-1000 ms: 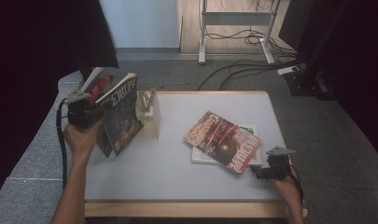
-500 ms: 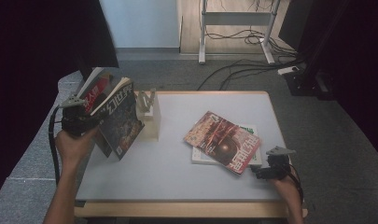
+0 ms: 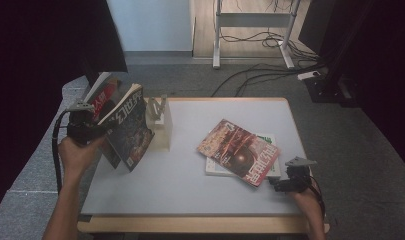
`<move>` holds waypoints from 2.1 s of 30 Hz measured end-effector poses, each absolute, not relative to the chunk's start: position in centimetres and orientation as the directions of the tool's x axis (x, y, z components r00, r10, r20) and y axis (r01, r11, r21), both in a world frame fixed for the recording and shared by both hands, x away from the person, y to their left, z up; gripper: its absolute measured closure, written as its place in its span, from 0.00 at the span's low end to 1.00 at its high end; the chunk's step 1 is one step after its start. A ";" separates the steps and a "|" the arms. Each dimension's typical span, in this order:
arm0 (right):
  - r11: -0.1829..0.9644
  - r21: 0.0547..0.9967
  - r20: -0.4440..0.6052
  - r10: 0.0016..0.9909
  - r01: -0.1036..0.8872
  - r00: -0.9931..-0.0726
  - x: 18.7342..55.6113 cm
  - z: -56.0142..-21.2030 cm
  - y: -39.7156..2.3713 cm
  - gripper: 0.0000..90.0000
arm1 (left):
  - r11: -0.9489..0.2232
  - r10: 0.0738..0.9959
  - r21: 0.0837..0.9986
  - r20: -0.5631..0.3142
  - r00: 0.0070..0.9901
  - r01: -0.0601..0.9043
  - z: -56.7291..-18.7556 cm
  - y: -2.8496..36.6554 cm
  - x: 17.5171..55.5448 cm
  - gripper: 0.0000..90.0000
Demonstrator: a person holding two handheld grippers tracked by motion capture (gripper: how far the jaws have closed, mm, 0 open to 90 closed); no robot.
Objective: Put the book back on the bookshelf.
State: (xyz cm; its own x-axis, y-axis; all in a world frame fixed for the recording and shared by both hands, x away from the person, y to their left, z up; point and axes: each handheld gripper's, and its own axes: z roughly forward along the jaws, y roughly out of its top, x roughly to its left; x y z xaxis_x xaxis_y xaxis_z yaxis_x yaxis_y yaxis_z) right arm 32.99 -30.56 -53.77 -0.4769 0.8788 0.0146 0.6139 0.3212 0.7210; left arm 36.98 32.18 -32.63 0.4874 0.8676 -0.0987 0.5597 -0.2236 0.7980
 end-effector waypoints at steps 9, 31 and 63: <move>0.321 0.721 0.015 0.879 0.614 -0.477 33.0 -53.8 -30.6 0.00 | -0.183 0.881 0.824 -0.106 0.462 0.537 -32.4 32.2 38.0 0.92; 0.320 0.722 0.016 0.879 0.614 -0.477 33.0 -53.8 -30.6 0.00 | -0.103 0.919 0.857 -0.112 0.378 0.505 -32.2 31.2 40.9 0.92; 0.320 0.722 0.016 0.879 0.614 -0.476 33.0 -53.8 -30.6 0.00 | -0.139 0.936 0.876 -0.036 0.350 0.463 -33.1 31.2 39.0 0.81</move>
State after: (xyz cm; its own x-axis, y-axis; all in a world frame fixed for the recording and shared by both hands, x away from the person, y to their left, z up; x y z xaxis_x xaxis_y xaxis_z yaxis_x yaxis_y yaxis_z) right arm 32.99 -30.56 -53.77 -0.4764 0.8791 0.0157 0.6138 0.3197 0.7218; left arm 39.01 31.25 -33.12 0.3501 0.9360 -0.0359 0.4626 -0.1394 0.8755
